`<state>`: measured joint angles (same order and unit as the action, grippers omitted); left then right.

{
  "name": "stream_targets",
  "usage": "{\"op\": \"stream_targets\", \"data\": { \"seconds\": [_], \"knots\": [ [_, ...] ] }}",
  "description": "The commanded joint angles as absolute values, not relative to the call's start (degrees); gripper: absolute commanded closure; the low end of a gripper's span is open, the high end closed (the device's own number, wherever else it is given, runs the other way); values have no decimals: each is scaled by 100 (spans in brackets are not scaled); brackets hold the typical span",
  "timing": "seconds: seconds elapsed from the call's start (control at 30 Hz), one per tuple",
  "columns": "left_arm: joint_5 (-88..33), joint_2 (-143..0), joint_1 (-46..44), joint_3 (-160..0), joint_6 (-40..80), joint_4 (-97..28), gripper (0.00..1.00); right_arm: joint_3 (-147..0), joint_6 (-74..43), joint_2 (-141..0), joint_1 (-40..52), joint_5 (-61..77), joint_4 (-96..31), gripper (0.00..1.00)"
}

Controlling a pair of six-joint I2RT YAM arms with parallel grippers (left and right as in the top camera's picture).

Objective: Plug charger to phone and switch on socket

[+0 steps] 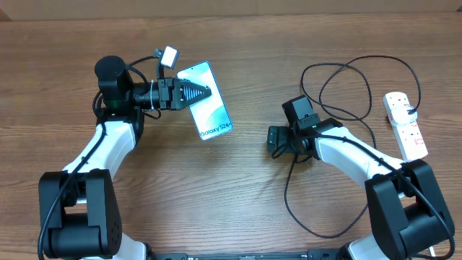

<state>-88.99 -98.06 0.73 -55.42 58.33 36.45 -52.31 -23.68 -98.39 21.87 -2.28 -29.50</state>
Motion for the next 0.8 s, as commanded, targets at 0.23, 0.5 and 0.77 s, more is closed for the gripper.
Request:
{"op": "stream_targets", "data": {
  "seconds": [0.23,0.5,0.77],
  "knots": [
    [-9008,-9813,40,-5533,5828,3673,96,-6473,-2539,-9988,2134,-932,-4025,0],
    [-8991,-9813,40,-5533,5828,3673,96,-7561,-2777,-9988,2106,-1240,-4812,0],
    [-8989,-9813,36,-5533,5824,3673,96,-7192,-4241,-10003,1861,-1122,-5312,0]
  ]
}}
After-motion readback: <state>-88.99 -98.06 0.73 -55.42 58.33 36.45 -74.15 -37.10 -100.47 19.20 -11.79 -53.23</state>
